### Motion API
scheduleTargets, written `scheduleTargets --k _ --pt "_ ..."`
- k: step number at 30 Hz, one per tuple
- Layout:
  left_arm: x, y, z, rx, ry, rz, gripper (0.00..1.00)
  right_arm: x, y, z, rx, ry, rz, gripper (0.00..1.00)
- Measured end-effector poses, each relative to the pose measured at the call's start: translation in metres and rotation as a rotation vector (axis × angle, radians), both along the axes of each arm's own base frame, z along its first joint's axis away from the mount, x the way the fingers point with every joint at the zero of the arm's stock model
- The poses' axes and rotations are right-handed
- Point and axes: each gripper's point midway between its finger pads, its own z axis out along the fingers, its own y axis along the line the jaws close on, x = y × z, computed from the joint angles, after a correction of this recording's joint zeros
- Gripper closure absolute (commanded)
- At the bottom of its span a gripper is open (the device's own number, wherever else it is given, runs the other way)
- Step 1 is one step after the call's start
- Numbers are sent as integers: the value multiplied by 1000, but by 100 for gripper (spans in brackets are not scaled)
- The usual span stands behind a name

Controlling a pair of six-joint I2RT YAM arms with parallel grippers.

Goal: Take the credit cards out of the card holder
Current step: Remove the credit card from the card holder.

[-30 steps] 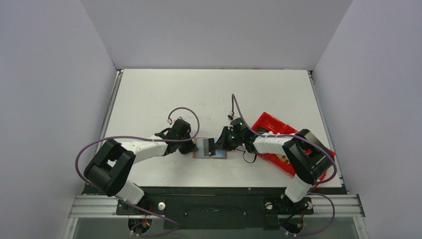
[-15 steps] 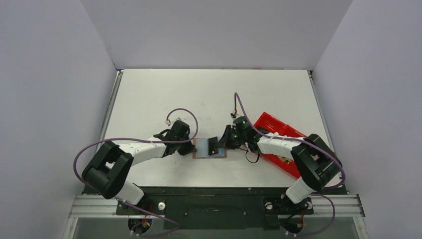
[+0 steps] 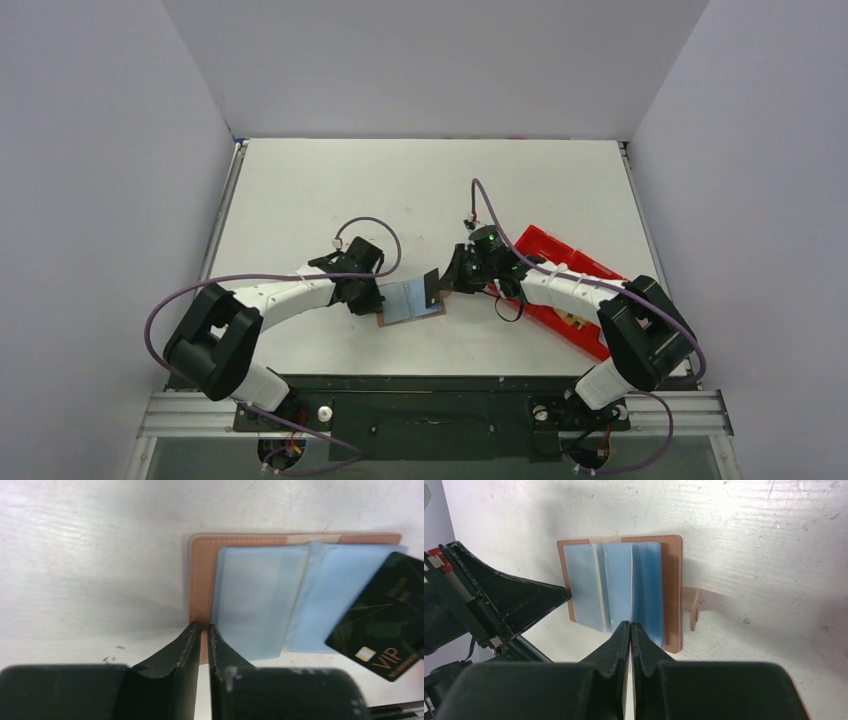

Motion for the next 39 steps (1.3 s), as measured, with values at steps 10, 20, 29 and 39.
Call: scheduleTargets --k 10,20,29,39 --pt "17 4 54 -88 -58 -73 60 7 -1 16 41 4 -8 100" --pt "39 -27 89 -473 -166 -137 52 12 10 55 221 22 0 100" --pt "45 -57 133 -748 -277 -224 51 12 26 91 386 22 30 100" --pt "46 -66 154 -842 -317 -249 62 10 33 109 482 29 37 100"
